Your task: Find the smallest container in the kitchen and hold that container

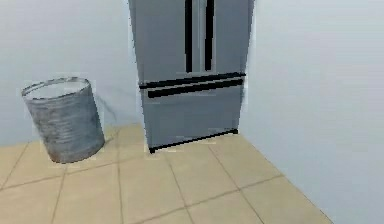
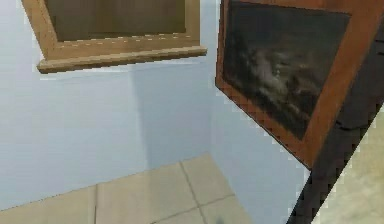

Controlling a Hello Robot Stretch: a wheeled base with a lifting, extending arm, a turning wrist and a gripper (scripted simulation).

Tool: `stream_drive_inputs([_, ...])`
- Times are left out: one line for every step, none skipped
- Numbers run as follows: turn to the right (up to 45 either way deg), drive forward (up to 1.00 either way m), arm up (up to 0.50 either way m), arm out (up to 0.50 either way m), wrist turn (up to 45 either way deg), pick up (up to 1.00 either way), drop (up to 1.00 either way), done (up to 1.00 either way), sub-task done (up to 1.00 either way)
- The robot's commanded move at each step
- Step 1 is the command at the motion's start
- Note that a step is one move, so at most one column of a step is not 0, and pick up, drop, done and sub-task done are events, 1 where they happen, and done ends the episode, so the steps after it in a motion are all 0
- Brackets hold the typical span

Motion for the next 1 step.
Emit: stream_drive_inputs([-27.0,0.0,0.0,0.0,0.0,0.0,0.0,0.0,0.0])
